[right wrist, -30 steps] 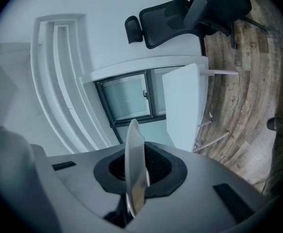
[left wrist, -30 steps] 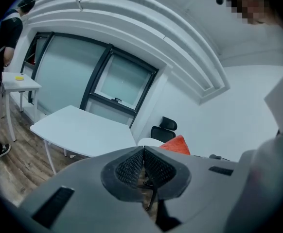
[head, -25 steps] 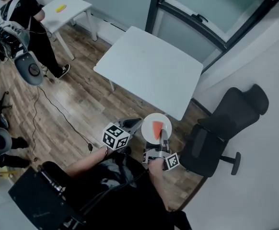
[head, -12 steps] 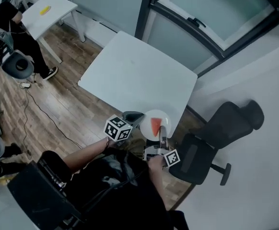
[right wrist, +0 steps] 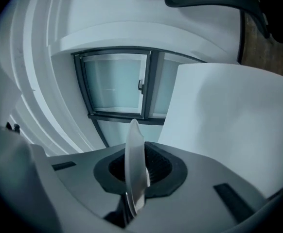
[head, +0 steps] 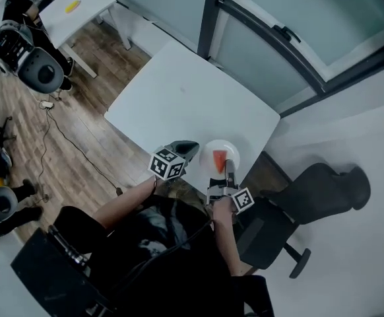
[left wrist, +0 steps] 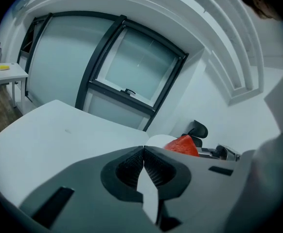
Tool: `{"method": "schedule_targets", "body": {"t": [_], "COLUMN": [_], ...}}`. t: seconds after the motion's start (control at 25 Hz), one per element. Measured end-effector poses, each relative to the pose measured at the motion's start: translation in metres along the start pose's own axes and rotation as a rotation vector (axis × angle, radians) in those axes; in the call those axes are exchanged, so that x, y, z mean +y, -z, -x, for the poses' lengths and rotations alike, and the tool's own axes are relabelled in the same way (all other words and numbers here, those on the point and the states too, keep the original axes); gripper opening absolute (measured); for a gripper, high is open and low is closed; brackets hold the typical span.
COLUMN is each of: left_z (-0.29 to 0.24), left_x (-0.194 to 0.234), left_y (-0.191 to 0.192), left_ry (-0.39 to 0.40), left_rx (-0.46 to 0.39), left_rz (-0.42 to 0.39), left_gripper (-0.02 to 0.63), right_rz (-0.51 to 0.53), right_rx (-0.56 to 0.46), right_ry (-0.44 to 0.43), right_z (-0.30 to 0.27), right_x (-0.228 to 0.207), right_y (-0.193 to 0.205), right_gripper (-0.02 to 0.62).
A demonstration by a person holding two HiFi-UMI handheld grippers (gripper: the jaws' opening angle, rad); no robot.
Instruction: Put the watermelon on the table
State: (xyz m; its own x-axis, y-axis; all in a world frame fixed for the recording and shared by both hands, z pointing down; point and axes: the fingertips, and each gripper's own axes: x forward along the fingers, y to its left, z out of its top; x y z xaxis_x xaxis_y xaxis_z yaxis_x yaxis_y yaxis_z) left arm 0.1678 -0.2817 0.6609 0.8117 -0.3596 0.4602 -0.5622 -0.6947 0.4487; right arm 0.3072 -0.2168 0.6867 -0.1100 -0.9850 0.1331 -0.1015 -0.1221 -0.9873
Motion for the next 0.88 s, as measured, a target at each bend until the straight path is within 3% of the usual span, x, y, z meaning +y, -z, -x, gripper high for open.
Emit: {"method": "schedule_targets", "body": {"t": [0.12,0.28,0.44,0.68,0.76,0.88], "left_z": [-0.032,-0.091,-0.125,-0.112,-0.104,-0.091], "left_x": [0.011,0.027,0.043,0.056,0.067,0.08], "left_y": [-0.002,0.008,0.011,0.008,0.011,0.011], "left_ry": [-0.04,-0.044,-0.063,-0.039,-0.05,-0.063], "left_rx": [0.027,0.071,0.14,0.151,0.159,0.171], "left_rz": [-0.001,0.069,0.058,0.089,0.124,0.135], "left_gripper": [0.005,0.005,0.005,0.005,0.005,0.005], "right_rz": [0.042,0.045,0.072,0.076,0.174,0.463], "right_rx": [0.032,0.043,0.062,-0.086,-0.091,0.015], "right_ry": [0.071,0.108,0.231,0.358,0.421,0.554], "right_z": [-0.028,-0.076,-0.113,-0.161,-0.177,-0.191], "right_x": [-0.028,-0.068,-0.113,-0.157,-0.162,-0.166], "right_y": [-0.028,-0.053,-0.065,-0.115,-0.126,-0.135], "right_gripper": [0.028,0.028,0.028,0.028,0.029,0.049]}}
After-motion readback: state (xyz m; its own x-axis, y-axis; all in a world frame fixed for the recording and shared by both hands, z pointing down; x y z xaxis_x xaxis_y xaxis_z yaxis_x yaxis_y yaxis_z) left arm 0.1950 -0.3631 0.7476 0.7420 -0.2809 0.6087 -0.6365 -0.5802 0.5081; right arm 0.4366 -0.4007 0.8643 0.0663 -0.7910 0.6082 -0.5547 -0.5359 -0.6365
